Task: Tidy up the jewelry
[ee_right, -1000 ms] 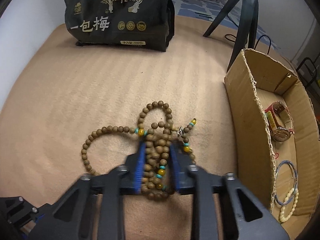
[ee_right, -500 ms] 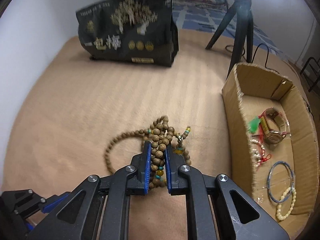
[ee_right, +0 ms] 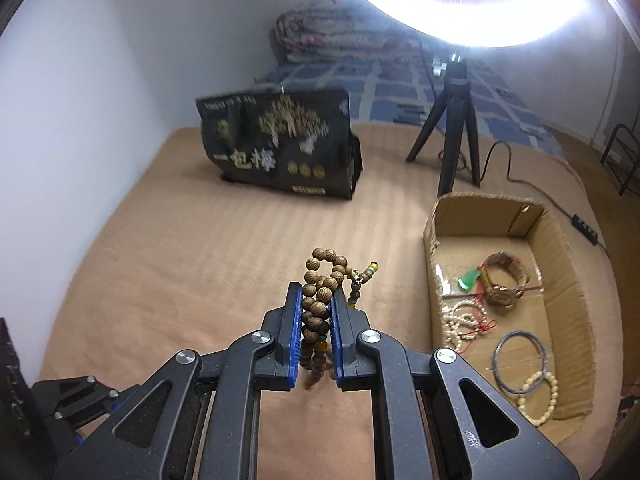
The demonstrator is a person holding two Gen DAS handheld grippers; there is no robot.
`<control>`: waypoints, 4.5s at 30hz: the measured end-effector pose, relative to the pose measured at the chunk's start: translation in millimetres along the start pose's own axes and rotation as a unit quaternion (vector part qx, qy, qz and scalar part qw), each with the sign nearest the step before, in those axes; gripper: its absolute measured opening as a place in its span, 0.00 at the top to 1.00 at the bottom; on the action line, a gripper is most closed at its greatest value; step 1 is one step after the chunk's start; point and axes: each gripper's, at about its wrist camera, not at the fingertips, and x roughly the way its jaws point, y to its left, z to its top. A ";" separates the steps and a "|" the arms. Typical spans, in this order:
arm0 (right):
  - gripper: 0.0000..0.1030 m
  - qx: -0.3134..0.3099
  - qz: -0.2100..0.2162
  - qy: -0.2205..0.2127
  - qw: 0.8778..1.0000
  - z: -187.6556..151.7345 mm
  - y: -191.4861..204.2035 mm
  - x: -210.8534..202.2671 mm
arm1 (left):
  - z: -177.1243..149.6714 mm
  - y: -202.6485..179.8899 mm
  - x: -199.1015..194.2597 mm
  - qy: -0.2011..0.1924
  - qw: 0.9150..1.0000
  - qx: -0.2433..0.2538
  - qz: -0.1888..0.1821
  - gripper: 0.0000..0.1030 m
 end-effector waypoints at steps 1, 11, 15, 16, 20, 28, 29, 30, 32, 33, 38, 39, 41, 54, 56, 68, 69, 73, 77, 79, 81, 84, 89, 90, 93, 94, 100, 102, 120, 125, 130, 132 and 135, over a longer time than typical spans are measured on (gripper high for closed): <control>0.89 0.001 0.003 -0.008 1.000 1.0 0.7 -8.8 | 0.4 -1.5 -3.9 -0.003 1.000 0.001 0.000 0.94; 0.89 -0.007 0.014 -0.058 0.998 4.8 1.2 -69.5 | 6.3 -16.8 -40.2 -0.035 0.999 0.007 -0.012 0.94; 0.89 -0.013 0.011 -0.075 0.997 3.2 -3.1 -92.4 | 9.4 -27.6 -54.4 -0.050 0.998 0.018 -0.015 0.94; 0.89 -0.014 0.010 -0.079 0.997 2.2 -5.0 -98.3 | 9.9 -31.2 -58.5 -0.053 0.998 0.021 -0.016 0.94; 0.89 -0.010 0.009 -0.091 0.996 -1.2 -13.8 -115.8 | 13.5 -43.6 -71.2 -0.067 0.997 0.029 -0.021 0.94; 0.89 0.001 -0.011 -0.108 0.994 -7.1 -41.8 -139.0 | 16.8 -68.4 -81.9 -0.084 0.995 0.046 -0.031 0.94; 0.89 0.002 -0.014 -0.109 0.994 -7.9 -45.0 -140.6 | 17.3 -70.9 -81.6 -0.085 0.995 0.047 -0.033 0.94; 0.89 0.005 -0.018 -0.110 0.994 -8.5 -49.4 -142.4 | 17.1 -72.4 -81.3 -0.085 0.995 0.046 -0.035 0.94; 0.89 0.009 -0.025 -0.112 0.993 -9.6 -57.7 -145.5 | 18.8 -77.7 -78.3 -0.082 0.995 0.048 -0.039 0.94; 0.89 0.011 -0.031 -0.114 0.993 -10.2 -63.5 -147.2 | 20.0 -80.5 -76.9 -0.081 0.995 0.050 -0.041 0.94; 0.89 0.030 -0.048 -0.112 0.992 -12.3 -90.0 -149.0 | 31.2 -95.6 -70.1 -0.076 0.994 0.053 -0.056 0.94; 0.89 0.035 -0.052 -0.110 0.992 -12.7 -96.1 -148.0 | 33.4 -98.9 -68.9 -0.076 0.994 0.054 -0.058 0.94; 0.89 0.045 -0.059 -0.107 0.992 -13.5 -108.0 -145.8 | 40.0 -105.9 -65.5 -0.075 0.994 0.056 -0.063 0.94; 0.89 0.093 -0.076 -0.084 0.989 -21.6 -163.0 -124.7 | 81.9 -147.2 -10.7 -0.056 0.993 0.053 -0.094 0.94; 0.89 0.096 -0.078 -0.078 0.989 -23.4 -168.9 -119.4 | 85.0 -151.6 -1.1 -0.052 0.993 0.051 -0.094 0.94; 0.89 0.102 -0.075 -0.034 0.991 -31.8 -184.7 -90.8 | 88.0 -162.7 35.6 -0.032 0.994 0.045 -0.095 0.94; 0.89 0.103 -0.076 -0.031 0.991 -32.7 -185.6 -88.3 | 88.5 -163.2 37.5 -0.031 0.994 0.045 -0.096 0.94; 0.89 0.104 -0.077 -0.025 0.991 -34.8 -187.9 -83.3 | 89.9 -165.3 42.3 -0.029 0.994 0.043 -0.098 0.94; 0.89 0.103 -0.077 -0.024 0.991 -35.7 -187.6 -80.7 | 89.7 -168.7 46.6 -0.025 0.994 0.046 -0.100 0.94; 0.89 0.104 -0.076 -0.024 0.991 -35.8 -187.5 -79.9 | 88.8 -170.6 47.8 -0.024 0.993 0.049 -0.101 0.94; 0.89 0.105 -0.073 -0.023 0.992 -36.0 -187.7 -78.6 | 88.3 -173.0 48.8 -0.023 0.993 0.052 -0.101 0.94; 0.89 0.106 -0.078 -0.024 0.991 -35.4 -187.9 -77.8 | 88.4 -174.4 50.5 -0.018 0.994 0.053 -0.093 0.79; 0.48 0.111 -0.088 -0.033 0.989 -34.6 -188.1 -81.2 | 88.6 -171.2 47.5 -0.026 0.994 0.046 -0.093 0.55; 0.47 0.110 -0.089 -0.035 0.989 -34.2 -187.9 -82.1 | 88.5 -171.3 47.0 -0.027 0.994 0.047 -0.091 0.55; 0.31 0.113 -0.101 -0.036 0.988 -32.7 -187.7 -84.6 | 88.0 -171.3 45.9 -0.027 0.995 0.050 -0.088 0.55; 0.29 0.114 -0.104 -0.039 0.987 -32.8 -187.5 -85.5 | 87.7 -171.5 45.5 -0.027 0.995 0.050 -0.087 0.55; 0.28 0.107 -0.109 -0.044 0.987 -31.7 -182.8 -90.9 | 87.1 -173.0 37.6 -0.035 0.995 0.054 -0.083 0.47; 0.28 0.106 -0.110 -0.045 0.987 -31.1 -181.9 -92.9 | 87.1 -172.6 33.3 -0.037 0.995 0.053 -0.082 0.47; 0.28 0.081 -0.125 -0.083 0.985 -28.1 -154.1 -138.8 | 82.2 -161.8 -20.2 -0.070 0.993 0.074 -0.052 0.47; 0.28 0.072 -0.143 -0.104 0.982 -30.4 -137.4 -162.1 | 77.3 -150.7 -48.5 -0.087 0.993 0.072 -0.045 0.47; 0.28 0.079 -0.139 -0.126 0.979 -34.9 -126.1 -183.2 | 71.1 -142.7 -82.4 -0.110 0.990 0.072 -0.043 0.47; 0.27 0.080 -0.139 -0.134 0.978 -38.4 -120.6 -190.5 | 66.7 -139.8 -98.0 -0.123 0.989 0.074 -0.041 0.41; 0.24 0.070 -0.146 -0.147 0.976 -45.5 -108.9 -203.5 | 59.7 -134.9 -116.1 -0.136 0.987 0.073 -0.042 0.38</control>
